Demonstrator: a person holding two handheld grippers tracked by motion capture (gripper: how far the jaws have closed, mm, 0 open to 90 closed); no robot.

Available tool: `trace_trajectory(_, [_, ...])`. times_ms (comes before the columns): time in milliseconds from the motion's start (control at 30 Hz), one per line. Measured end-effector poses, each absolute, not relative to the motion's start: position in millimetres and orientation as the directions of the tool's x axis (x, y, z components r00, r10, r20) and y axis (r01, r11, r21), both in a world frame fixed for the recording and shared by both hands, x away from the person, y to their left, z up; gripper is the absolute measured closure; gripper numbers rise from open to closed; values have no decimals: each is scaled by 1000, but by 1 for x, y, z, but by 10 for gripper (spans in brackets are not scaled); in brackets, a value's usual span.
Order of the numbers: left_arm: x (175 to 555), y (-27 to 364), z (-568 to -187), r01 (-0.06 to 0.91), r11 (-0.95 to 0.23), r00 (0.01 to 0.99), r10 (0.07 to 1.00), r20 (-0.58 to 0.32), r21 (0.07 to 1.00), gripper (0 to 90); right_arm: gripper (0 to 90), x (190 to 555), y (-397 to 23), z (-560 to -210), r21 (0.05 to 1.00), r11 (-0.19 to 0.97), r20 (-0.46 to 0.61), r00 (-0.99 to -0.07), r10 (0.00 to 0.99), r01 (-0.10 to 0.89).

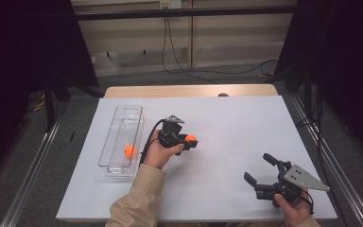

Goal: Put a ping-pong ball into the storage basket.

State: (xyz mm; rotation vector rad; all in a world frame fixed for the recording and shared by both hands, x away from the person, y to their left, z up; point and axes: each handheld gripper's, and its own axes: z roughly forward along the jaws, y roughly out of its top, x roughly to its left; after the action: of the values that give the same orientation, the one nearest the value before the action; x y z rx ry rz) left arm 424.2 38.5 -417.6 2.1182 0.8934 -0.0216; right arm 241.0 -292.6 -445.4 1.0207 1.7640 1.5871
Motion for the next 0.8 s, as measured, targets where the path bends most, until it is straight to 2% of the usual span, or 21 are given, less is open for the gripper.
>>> trace_trajectory(800, [426,52,-410,615,-400,730,615,-299,680,509,31,241,-292,-446,985,14,87,-561,823,173])
